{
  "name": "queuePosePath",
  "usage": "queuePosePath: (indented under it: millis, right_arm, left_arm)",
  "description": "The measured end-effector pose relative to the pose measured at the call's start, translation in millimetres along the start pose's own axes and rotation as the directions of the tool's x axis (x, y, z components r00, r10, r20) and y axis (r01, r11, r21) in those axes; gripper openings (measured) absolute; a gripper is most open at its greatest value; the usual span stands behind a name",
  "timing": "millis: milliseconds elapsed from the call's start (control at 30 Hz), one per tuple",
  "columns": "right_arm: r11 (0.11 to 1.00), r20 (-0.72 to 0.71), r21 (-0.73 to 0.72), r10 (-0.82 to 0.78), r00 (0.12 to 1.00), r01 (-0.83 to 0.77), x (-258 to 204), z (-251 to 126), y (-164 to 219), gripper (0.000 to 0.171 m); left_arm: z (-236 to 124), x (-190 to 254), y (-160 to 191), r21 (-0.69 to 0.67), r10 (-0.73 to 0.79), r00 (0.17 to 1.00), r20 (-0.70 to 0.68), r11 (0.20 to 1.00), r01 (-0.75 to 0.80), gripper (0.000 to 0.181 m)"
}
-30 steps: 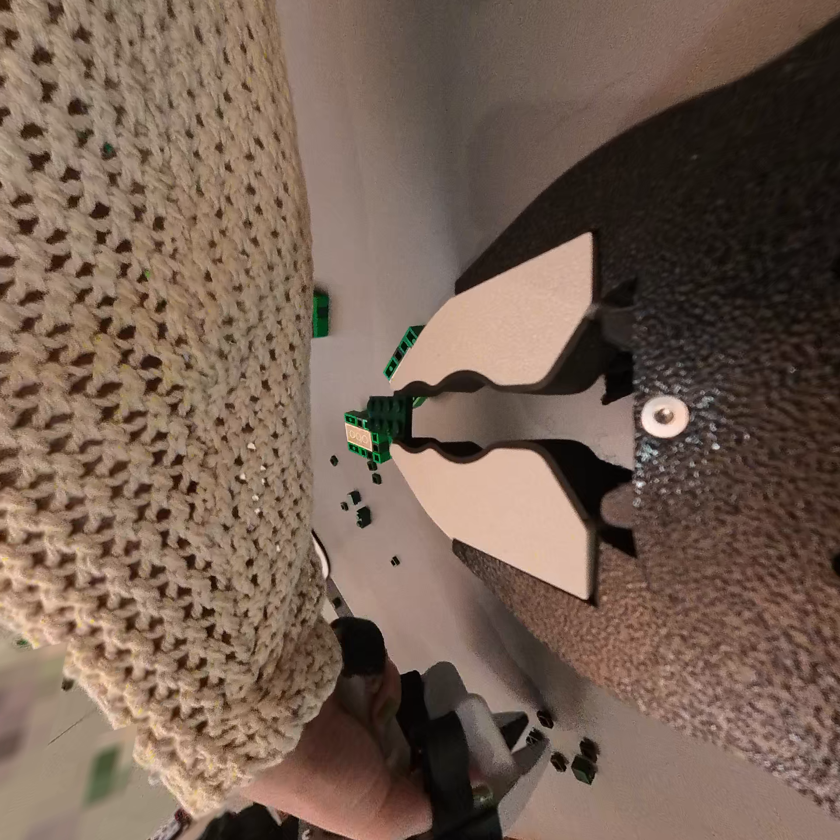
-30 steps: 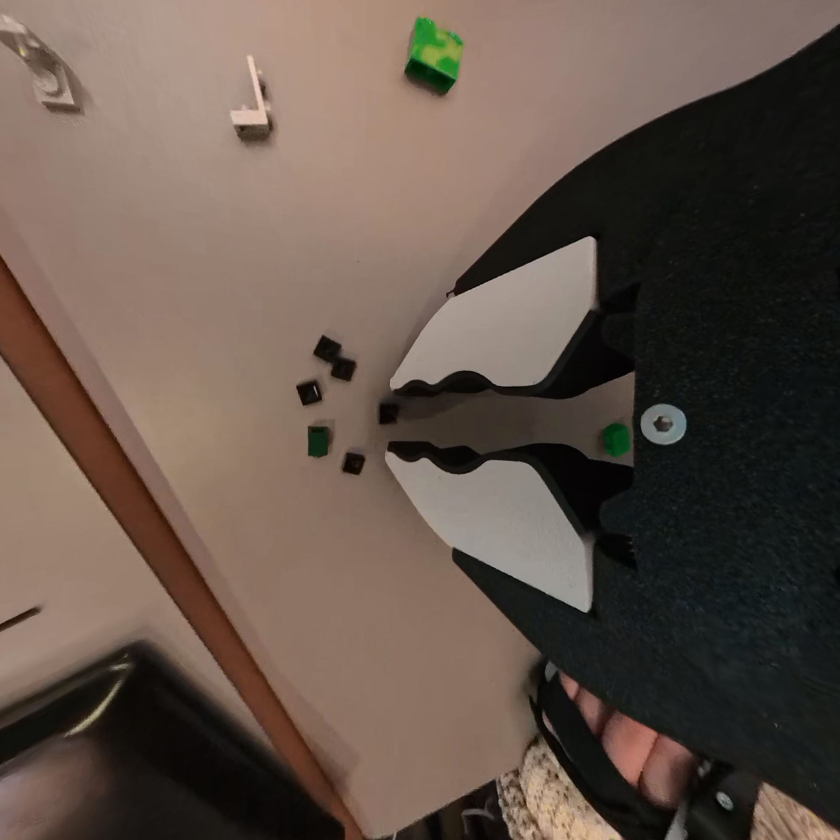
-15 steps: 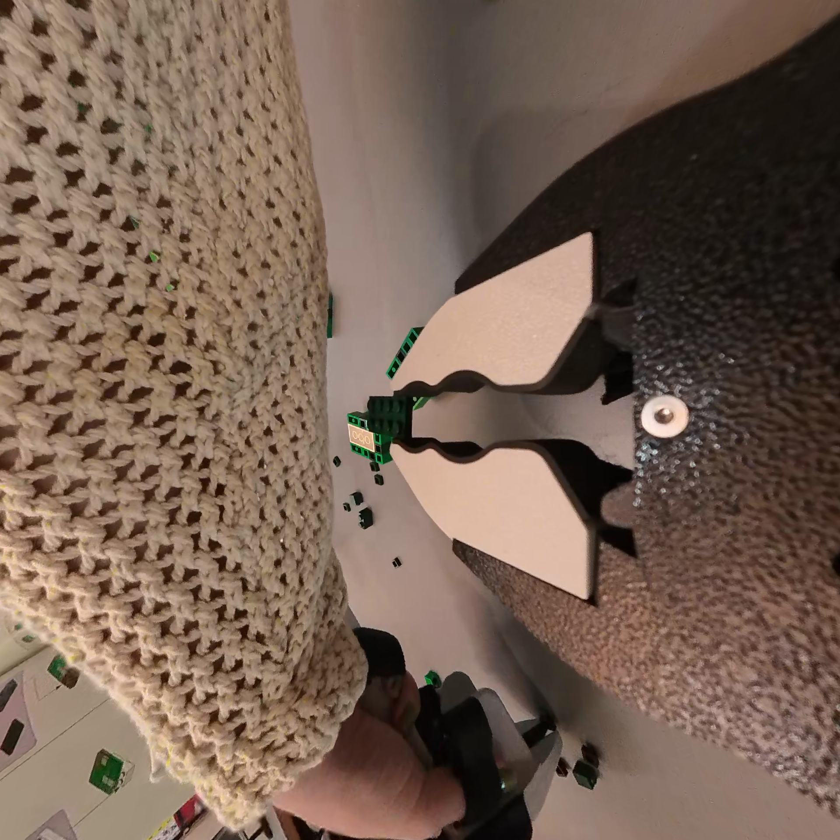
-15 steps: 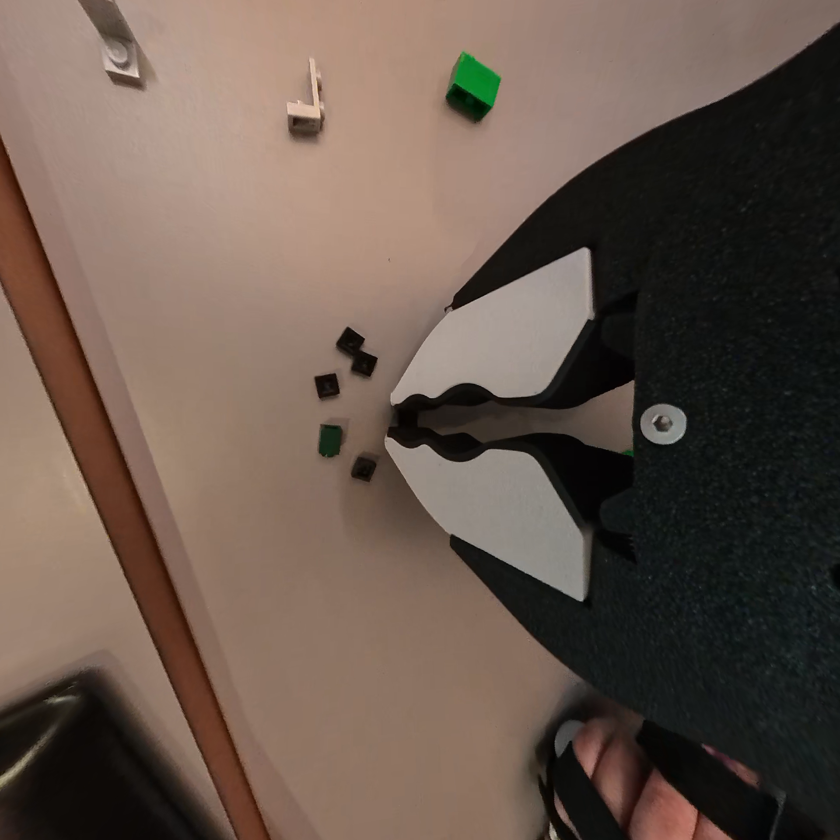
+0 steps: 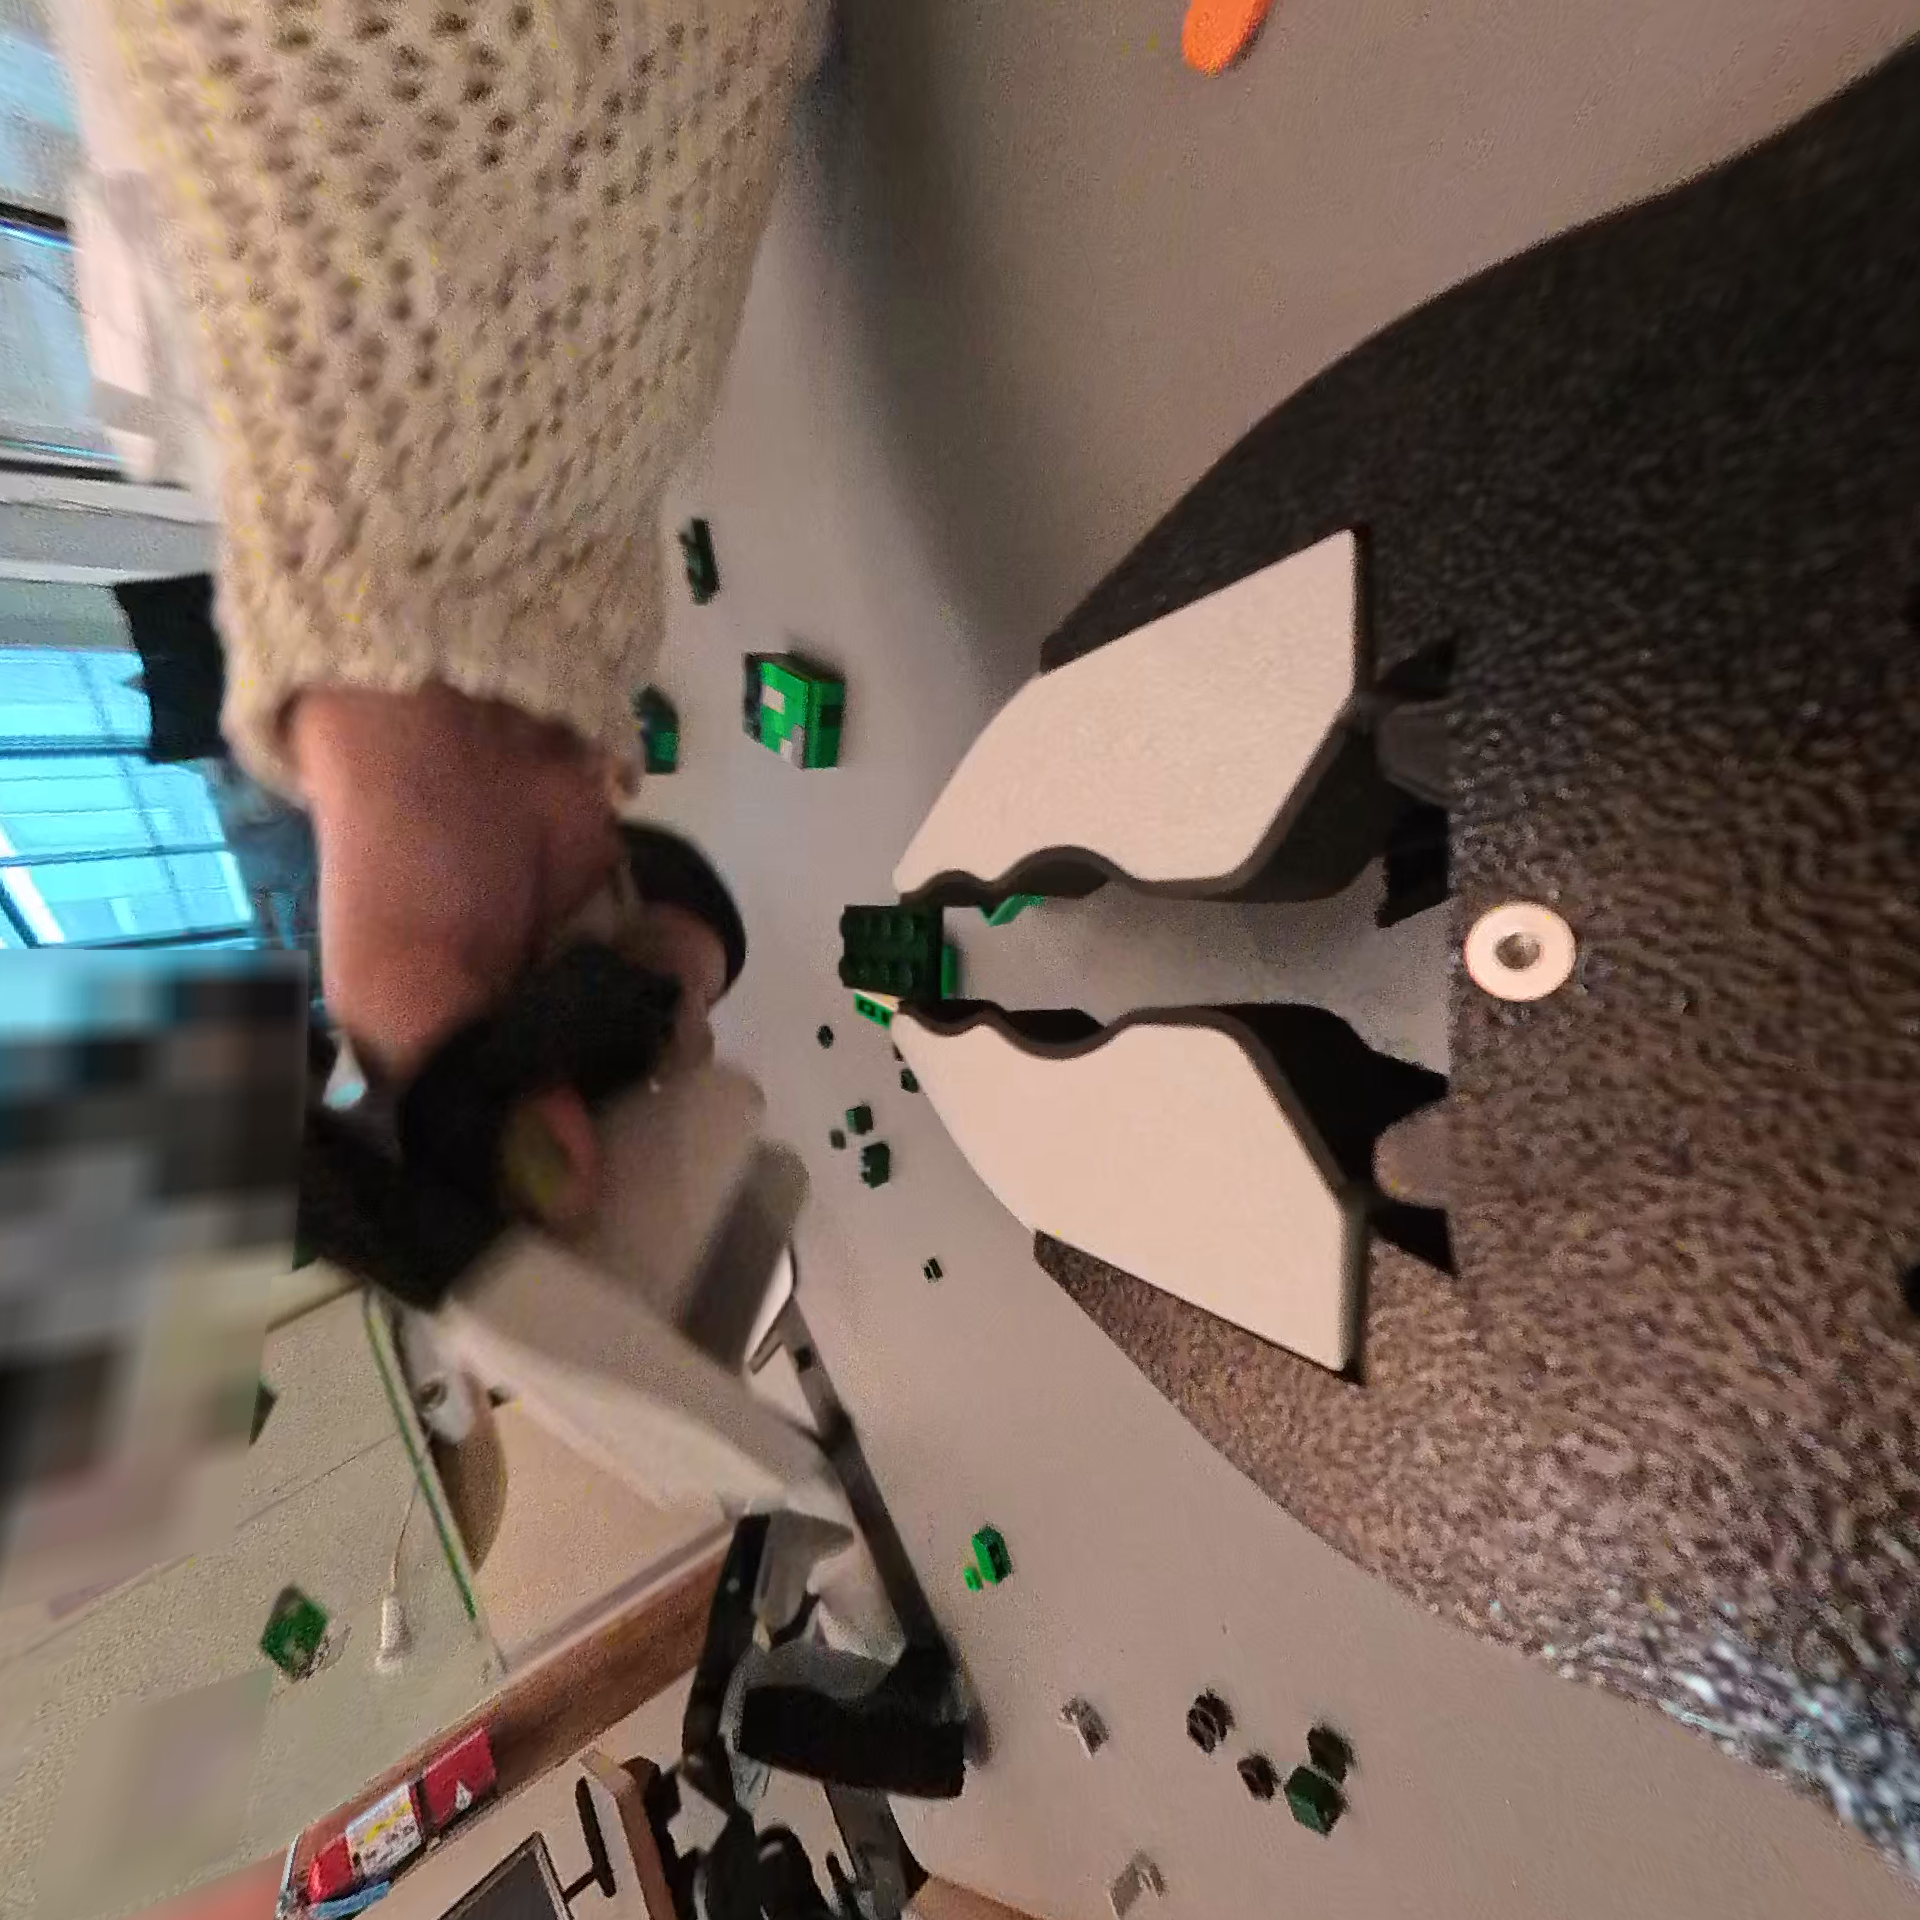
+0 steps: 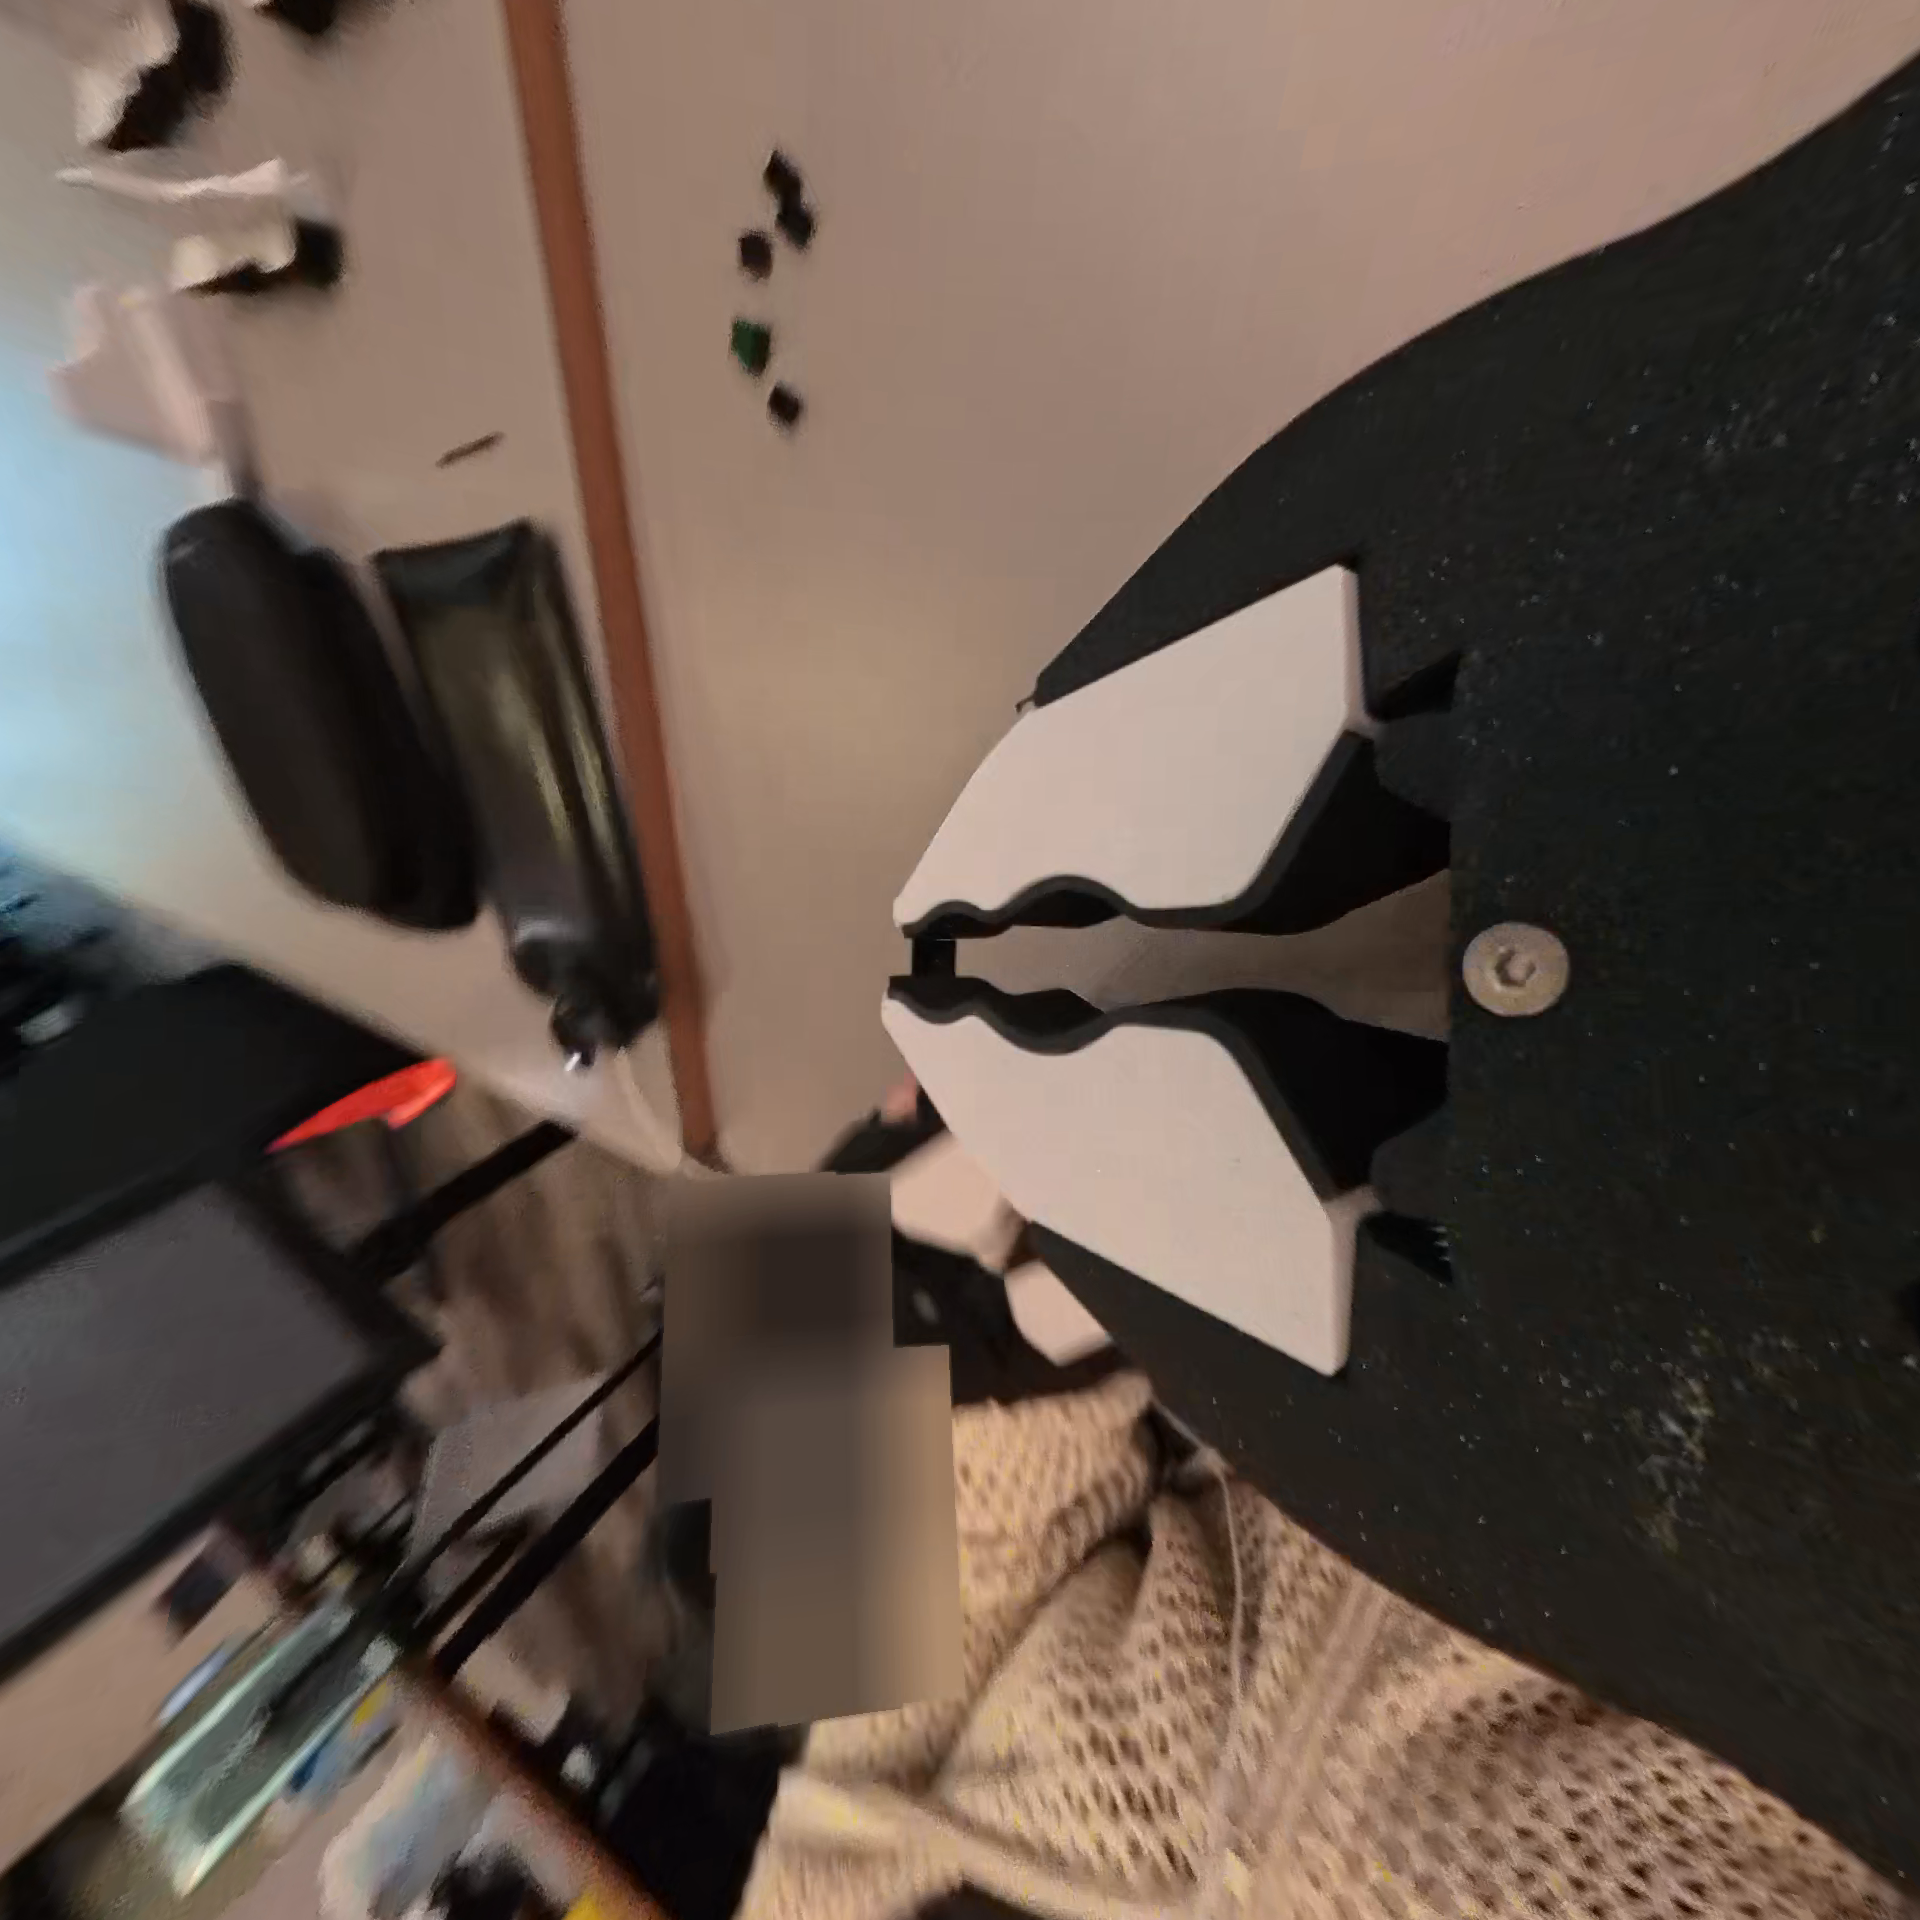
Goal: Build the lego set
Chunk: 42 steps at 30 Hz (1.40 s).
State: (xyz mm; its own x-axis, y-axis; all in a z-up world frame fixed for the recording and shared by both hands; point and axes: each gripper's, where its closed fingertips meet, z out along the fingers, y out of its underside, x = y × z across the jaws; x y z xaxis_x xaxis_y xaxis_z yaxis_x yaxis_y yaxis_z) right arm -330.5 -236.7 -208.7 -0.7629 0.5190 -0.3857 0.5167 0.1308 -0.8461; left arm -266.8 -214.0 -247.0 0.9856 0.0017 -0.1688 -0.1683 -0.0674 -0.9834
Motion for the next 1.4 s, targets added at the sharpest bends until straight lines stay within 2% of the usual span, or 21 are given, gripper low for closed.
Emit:
queuePosePath:
  millis: [133,233,367,600,833,1000,1200,1400]
  right_arm:
    - [0.977,0.056,0.187,-0.11,0.992,0.098,-45.3,-28.7,15.1,0.006]
    - [0.966,0.048,0.227,-0.139,0.989,0.125,-56.4,-33.4,34.1,0.006]
    - [0.938,0.035,0.306,-0.184,0.982,0.165,-65.0,-37.0,44.5,0.006]
    - [0.905,0.026,0.361,-0.25,0.968,0.225,-73.2,-46.0,51.3,0.007]
    - [0.882,-0.021,0.317,-0.361,0.932,0.349,-78.8,-47.3,57.9,0.007]
    - [0.876,-0.044,0.331,-0.356,0.933,0.35,-75.0,-52.1,56.7,0.006]
    - [0.874,-0.024,0.306,-0.388,0.921,0.376,-81.5,-38.7,59.1,0.006]
    - [0.879,-0.029,0.305,-0.375,0.926,0.366,-77.4,-47.2,61.7,0.006]
  left_arm:
    - [-7.4,14.0,-18.4,0.127,-0.133,0.975,-0.18,0.979,0.157,0.016]
    - [-10.1,22.2,-24.0,0.149,-0.181,0.943,-0.28,0.962,0.228,0.016]
    - [-11.7,29.4,-27.2,0.157,-0.189,0.92,-0.343,0.954,0.255,0.016]
    - [-13.8,33.8,-30.2,0.175,-0.181,0.907,-0.379,0.949,0.263,0.016]
    - [-13.5,39.9,-29.6,0.17,-0.149,0.906,-0.396,0.958,0.232,0.016]
    - [-14.2,41.7,-30.1,0.172,-0.149,0.899,-0.412,0.956,0.237,0.016]
    - [-13.2,45.3,-28.2,0.158,-0.132,0.899,-0.417,0.964,0.215,0.016]
    - [-15.3,42.8,-30.7,0.174,-0.149,0.894,-0.422,0.955,0.241,0.016]
